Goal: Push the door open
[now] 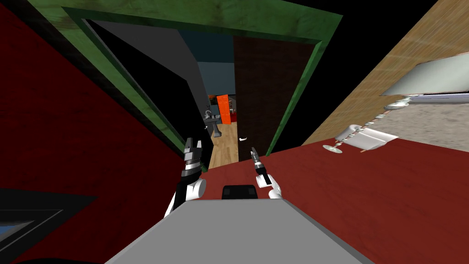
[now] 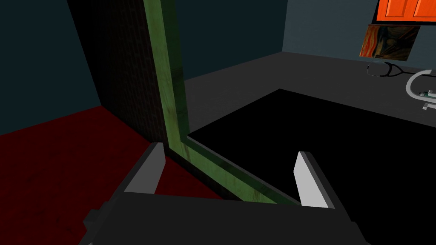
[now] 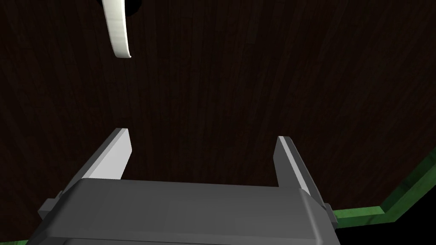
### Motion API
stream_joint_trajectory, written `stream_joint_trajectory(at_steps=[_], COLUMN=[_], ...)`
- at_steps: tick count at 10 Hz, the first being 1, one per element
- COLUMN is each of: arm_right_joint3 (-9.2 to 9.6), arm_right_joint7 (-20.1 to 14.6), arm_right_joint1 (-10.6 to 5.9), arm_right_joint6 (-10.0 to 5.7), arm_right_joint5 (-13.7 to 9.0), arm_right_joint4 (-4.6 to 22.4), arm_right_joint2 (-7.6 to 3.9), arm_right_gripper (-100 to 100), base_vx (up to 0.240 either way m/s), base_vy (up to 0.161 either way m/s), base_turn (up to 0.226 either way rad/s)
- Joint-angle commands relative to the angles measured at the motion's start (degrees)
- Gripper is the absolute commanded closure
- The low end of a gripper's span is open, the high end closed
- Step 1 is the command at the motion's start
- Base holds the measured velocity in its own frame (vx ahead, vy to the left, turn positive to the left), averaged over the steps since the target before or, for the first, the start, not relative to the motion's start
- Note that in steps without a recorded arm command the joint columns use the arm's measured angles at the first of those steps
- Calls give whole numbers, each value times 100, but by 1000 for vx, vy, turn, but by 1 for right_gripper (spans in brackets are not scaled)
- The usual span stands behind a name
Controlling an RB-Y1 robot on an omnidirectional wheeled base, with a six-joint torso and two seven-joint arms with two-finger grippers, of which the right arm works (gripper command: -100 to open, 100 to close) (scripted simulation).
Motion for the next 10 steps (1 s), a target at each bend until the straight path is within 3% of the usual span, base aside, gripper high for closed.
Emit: stream_joint_trajectory(at_steps=[1, 6, 7, 10], arm_right_joint3=[15, 122, 122, 176], arm_right_joint7=[-17, -60, -60, -82], arm_right_joint1=[-120, -407, -407, -552], arm_right_joint6=[-89, -292, -292, -395], arm_right_joint5=[-25, -102, -102, -141], arm_right_joint4=[286, 1128, 1128, 1548], arm_right_joint2=[-2, 15, 15, 34], arm_right_gripper=[-100, -100, -100, -100], base_vx=[48, 90, 74, 72], base_vy=[-8, -13, -5, -5], base_turn=[6, 14, 5, 9])
